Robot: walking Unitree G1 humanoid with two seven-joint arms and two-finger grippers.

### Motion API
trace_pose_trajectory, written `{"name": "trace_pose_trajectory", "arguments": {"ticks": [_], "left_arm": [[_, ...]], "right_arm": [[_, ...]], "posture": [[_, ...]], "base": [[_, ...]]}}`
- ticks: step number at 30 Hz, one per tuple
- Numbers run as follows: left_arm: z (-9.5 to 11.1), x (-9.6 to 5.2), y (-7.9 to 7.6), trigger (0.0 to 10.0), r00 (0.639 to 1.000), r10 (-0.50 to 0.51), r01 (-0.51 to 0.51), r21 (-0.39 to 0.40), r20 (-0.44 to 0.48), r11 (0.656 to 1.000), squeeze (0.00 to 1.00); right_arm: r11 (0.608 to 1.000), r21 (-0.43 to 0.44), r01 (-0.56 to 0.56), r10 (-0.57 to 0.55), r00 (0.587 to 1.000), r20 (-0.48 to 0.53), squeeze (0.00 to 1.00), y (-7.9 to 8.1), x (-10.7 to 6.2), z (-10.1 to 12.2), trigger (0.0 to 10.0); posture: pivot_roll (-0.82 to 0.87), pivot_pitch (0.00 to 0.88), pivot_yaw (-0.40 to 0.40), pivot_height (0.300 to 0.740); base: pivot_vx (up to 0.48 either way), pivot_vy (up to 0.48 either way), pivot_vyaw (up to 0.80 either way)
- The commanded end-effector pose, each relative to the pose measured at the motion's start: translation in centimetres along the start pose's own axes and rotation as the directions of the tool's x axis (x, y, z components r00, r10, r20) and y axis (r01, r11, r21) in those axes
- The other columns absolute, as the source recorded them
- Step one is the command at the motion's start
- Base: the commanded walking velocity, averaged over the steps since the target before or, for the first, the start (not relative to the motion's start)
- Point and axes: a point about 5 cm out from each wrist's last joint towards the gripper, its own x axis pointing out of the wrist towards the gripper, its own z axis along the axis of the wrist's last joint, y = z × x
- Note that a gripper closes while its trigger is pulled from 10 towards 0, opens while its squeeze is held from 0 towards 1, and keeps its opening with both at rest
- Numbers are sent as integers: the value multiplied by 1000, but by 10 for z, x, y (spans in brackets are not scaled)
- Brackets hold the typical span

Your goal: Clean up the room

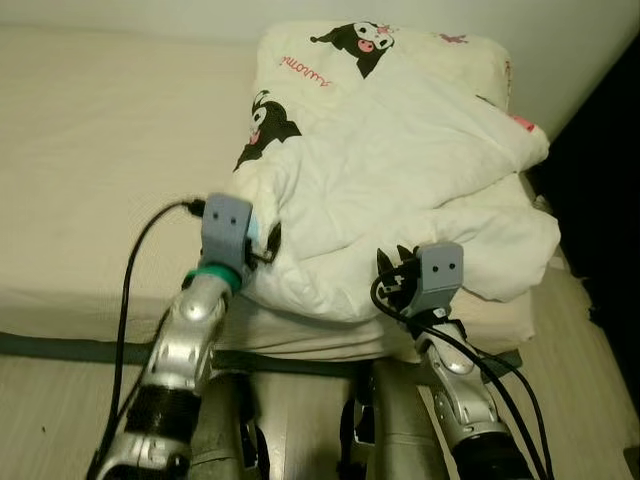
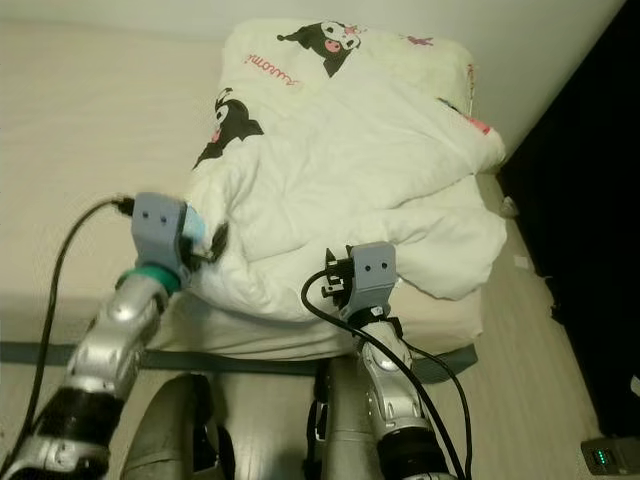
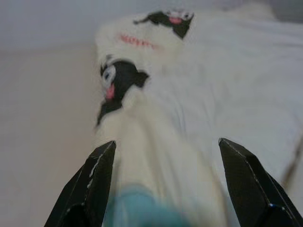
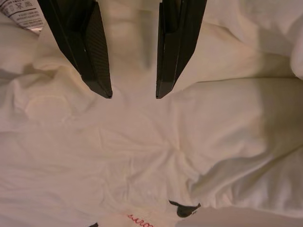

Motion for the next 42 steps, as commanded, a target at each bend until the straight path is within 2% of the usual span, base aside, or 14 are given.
{"name": "trace_pose_trajectory", "arguments": {"ticks": [1,8,9,10,11,13,18,19,22,25,26,32,37,42], "left_arm": [[5,4,-2,10000,999,-25,26,24,-24,999,0],[49,30,-19,10000,985,-168,171,143,-35,975,0],[54,33,-27,10000,977,-210,214,214,-44,953,0],[54,33,-27,10000,977,-210,214,214,-44,953,0],[58,40,-39,10000,965,-252,264,327,-79,907,0],[58,45,-46,10000,958,-268,288,366,-106,885,0],[53,64,-64,10000,956,-229,284,389,-182,877,0],[47,69,-65,10000,959,-187,254,354,-214,900,0],[29,75,-58,10000,952,-59,141,258,-301,956,0],[27,76,-54,10000,950,-33,117,255,-309,960,0],[23,77,-38,10000,945,35,51,251,-325,967,0],[17,75,-2,10000,929,139,-40,280,-342,959,0],[15,74,7,10000,928,147,-39,303,-344,952,0],[-3,69,-10,10000,892,-33,155,238,-451,959,0]], "right_arm": [[1000,5,13,-13,1000,-9,0,-2,-2,-3,10000],[1000,8,14,-14,1000,-2,0,0,-2,-2,10000],[1000,9,15,-15,1000,-1,0,0,-2,-2,10000],[1000,9,15,-15,1000,-1,0,0,-2,-2,10000],[1000,11,17,-17,1000,-2,0,0,-2,-2,10000],[1000,12,18,-18,1000,-2,0,0,-2,-2,10000],[1000,12,19,-19,1000,-8,0,-1,-3,-4,10000],[1000,12,18,-18,1000,-10,0,-1,-3,-4,10000],[1000,12,13,-13,1000,-9,0,2,-3,-3,10000],[1000,13,12,-12,1000,-7,0,2,-2,-3,10000],[1000,15,16,-16,1000,-6,0,2,-3,-3,10000],[1000,19,22,-22,1000,-9,0,3,-7,-4,10000],[999,23,23,-23,1000,-14,0,3,-8,-5,10000],[999,27,16,-16,1000,-17,0,6,-8,-5,10000]], "posture": [[-87,130,19,610],[-81,141,24,610],[-81,142,25,610],[-81,142,25,610],[-81,144,23,610],[-81,144,22,610],[-75,145,17,610],[-75,145,13,610],[-90,150,18,610],[-90,150,18,610],[-94,156,22,610],[-93,167,25,610],[-90,173,25,610],[-85,181,19,610]], "base": [[0,0,0],[0,0,0],[0,0,0],[0,0,0],[0,0,0],[0,0,0],[0,0,0],[0,0,0],[0,0,0],[0,0,0],[0,0,0],[0,0,0],[0,0,0],[0,0,0]]}}
